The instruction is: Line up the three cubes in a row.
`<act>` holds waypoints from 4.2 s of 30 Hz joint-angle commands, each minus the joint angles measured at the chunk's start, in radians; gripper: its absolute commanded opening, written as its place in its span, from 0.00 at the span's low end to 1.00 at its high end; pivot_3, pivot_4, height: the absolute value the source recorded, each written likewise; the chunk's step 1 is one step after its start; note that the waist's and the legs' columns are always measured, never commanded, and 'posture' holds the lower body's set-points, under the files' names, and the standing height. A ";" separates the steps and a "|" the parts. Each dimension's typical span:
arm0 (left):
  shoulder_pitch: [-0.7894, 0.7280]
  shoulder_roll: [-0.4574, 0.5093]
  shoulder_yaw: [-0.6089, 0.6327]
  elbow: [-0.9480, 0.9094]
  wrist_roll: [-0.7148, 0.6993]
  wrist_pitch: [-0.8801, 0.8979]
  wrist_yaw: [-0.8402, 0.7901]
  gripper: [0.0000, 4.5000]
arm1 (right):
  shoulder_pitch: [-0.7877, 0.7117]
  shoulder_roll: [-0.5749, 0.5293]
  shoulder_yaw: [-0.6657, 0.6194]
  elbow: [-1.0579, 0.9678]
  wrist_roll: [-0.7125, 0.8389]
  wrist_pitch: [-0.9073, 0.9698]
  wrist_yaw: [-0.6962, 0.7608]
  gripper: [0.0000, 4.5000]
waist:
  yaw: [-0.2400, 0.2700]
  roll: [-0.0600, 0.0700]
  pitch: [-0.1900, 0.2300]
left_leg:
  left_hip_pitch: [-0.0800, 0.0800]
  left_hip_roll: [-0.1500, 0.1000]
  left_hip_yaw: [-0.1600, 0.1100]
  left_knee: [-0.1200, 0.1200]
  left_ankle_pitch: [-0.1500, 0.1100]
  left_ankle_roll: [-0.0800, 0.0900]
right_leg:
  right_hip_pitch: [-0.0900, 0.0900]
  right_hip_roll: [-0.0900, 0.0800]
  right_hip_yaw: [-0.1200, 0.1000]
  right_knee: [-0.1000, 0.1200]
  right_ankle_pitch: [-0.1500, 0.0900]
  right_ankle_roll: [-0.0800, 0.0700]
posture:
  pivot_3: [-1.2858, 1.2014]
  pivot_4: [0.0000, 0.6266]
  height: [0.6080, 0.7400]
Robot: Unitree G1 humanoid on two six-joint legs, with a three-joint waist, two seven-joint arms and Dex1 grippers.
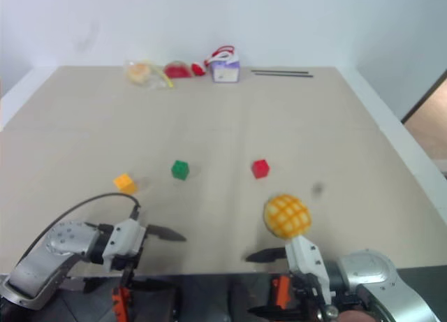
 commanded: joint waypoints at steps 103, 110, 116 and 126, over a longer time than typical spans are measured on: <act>-0.450 -0.497 0.049 0.293 0.022 0.029 0.391 1.00 | -0.566 0.428 -0.297 0.199 -0.071 0.361 -0.963 1.00 | -0.007 0.009 -0.003 | -0.004 -0.001 -0.001 0.006 0.000 0.003 | 0.000 0.007 0.010 0.000 0.006 0.005 | 0.52 0.24 1.00; -0.440 -0.494 0.059 0.278 0.024 0.034 0.418 1.00 | -0.612 0.539 -0.167 0.220 -0.137 0.342 -1.027 1.00 | -0.003 0.009 -0.003 | -0.005 -0.001 -0.001 0.006 0.000 0.003 | -0.001 0.007 0.010 0.000 0.005 0.005 | 0.52 0.24 1.00; -0.438 -0.493 0.058 0.272 0.023 0.035 0.426 1.00 | -0.644 0.570 -0.101 0.269 -0.213 0.331 -1.056 1.00 | -0.003 0.009 -0.003 | -0.005 -0.001 -0.001 0.006 0.000 0.003 | -0.001 0.007 0.010 0.000 0.005 0.005 | 0.52 0.24 1.00; -0.445 -0.491 0.058 0.272 0.018 0.038 0.430 1.00 | -0.614 0.622 -0.060 0.285 -0.244 0.363 -1.064 1.00 | -0.004 0.009 -0.003 | -0.005 -0.001 -0.001 0.005 0.000 0.003 | -0.001 0.007 0.010 0.000 0.005 0.005 | 0.52 0.24 1.00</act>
